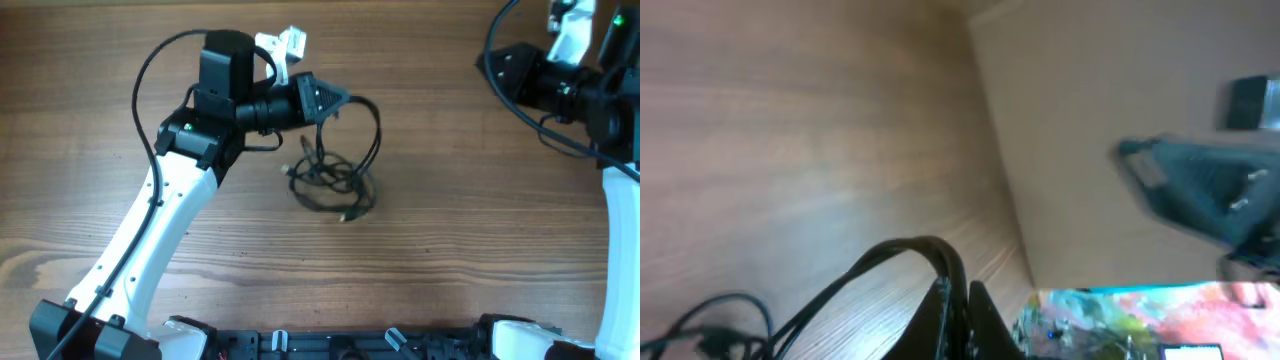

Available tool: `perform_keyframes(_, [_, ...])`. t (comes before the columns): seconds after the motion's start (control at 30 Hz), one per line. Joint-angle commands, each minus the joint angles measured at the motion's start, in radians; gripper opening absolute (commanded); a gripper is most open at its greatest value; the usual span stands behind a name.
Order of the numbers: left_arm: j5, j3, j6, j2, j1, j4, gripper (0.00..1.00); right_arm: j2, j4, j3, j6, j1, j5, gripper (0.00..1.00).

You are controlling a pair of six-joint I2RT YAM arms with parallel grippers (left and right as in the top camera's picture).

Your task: Untangle cables

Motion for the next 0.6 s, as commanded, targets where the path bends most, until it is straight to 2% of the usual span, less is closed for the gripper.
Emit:
perform_keyframes(0.0, [0.130, 0.009, -0.109, -0.013, 0.003, 0.121, 0.04, 0.032, -0.033, 0.009, -0.144, 0.042, -0.058, 0.52])
perform_keyframes(0.1, [0.169, 0.009, -0.232, -0.013, 0.003, 0.189, 0.04, 0.064, -0.047, 0.009, -0.219, 0.079, -0.058, 0.61])
perform_keyframes(0.33, [0.199, 0.009, -0.449, -0.013, 0.003, 0.356, 0.04, 0.127, -0.058, 0.009, -0.358, 0.192, -0.056, 0.62])
perform_keyframes(0.4, [0.200, 0.009, -0.558, -0.013, 0.003, 0.460, 0.05, 0.151, -0.054, 0.009, -0.362, 0.229, -0.053, 0.62])
perform_keyframes(0.57, [0.240, 0.009, -0.719, -0.013, 0.003, 0.596, 0.06, 0.189, 0.008, 0.009, -0.291, 0.240, -0.054, 0.61])
